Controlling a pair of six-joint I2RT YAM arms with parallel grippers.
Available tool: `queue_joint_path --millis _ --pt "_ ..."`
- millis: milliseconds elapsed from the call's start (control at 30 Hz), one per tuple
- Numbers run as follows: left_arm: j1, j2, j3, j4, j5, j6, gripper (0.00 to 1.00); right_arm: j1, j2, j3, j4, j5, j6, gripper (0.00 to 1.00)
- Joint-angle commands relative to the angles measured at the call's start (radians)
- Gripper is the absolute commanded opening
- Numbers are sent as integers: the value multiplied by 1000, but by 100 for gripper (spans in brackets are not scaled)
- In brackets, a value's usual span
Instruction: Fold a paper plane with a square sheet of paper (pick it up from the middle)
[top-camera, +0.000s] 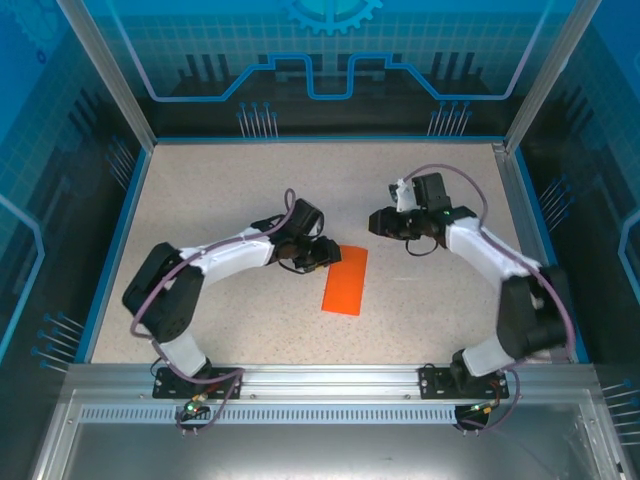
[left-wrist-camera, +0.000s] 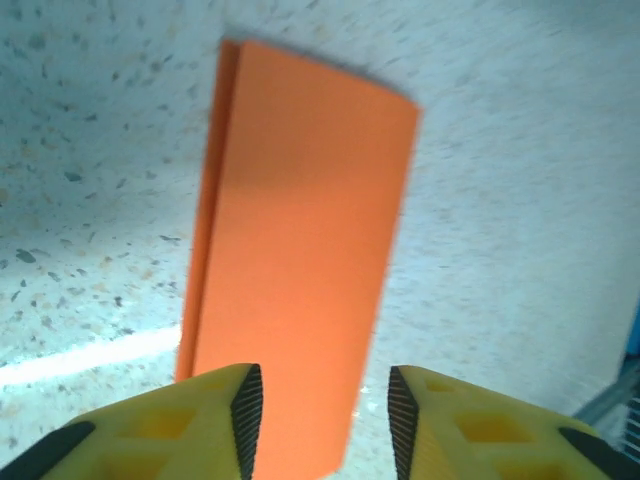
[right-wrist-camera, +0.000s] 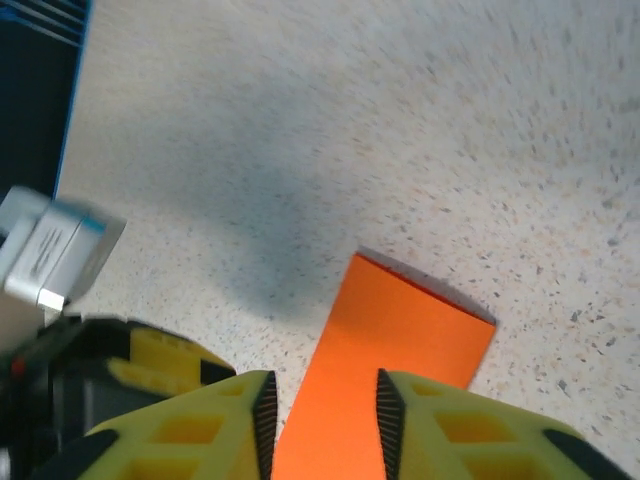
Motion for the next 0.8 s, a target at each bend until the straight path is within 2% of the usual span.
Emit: queue_joint_path --millis 0,67,133,167,200,233,333,567,767 --pt "15 -65 -52 -11 -29 8 46 50 -133 -76 -72 133 -44 46" --pt "32 -78 -80 7 -31 4 48 46 -155 -85 -112 135 -30 56" --pt "53 -74 -106 44 -2 -12 50 35 -101 -65 -170 61 -15 54" --pt "62 -65 -113 60 20 -18 50 32 -58 -54 -195 23 -12 46" --pt "67 -54 -119 80 50 -22 51 27 -5 -38 -223 -29 -10 34" --pt "67 -42 -119 93 79 -29 50 34 26 -53 -201 -69 9 31" --pt "67 -22 -136 136 138 -55 52 67 28 -176 -47 -100 81 45" --pt "67 24 -159 185 202 -63 56 108 51 -243 23 -72 138 45" --pt "62 76 -140 190 225 -54 53 146 53 -260 64 -39 158 46"
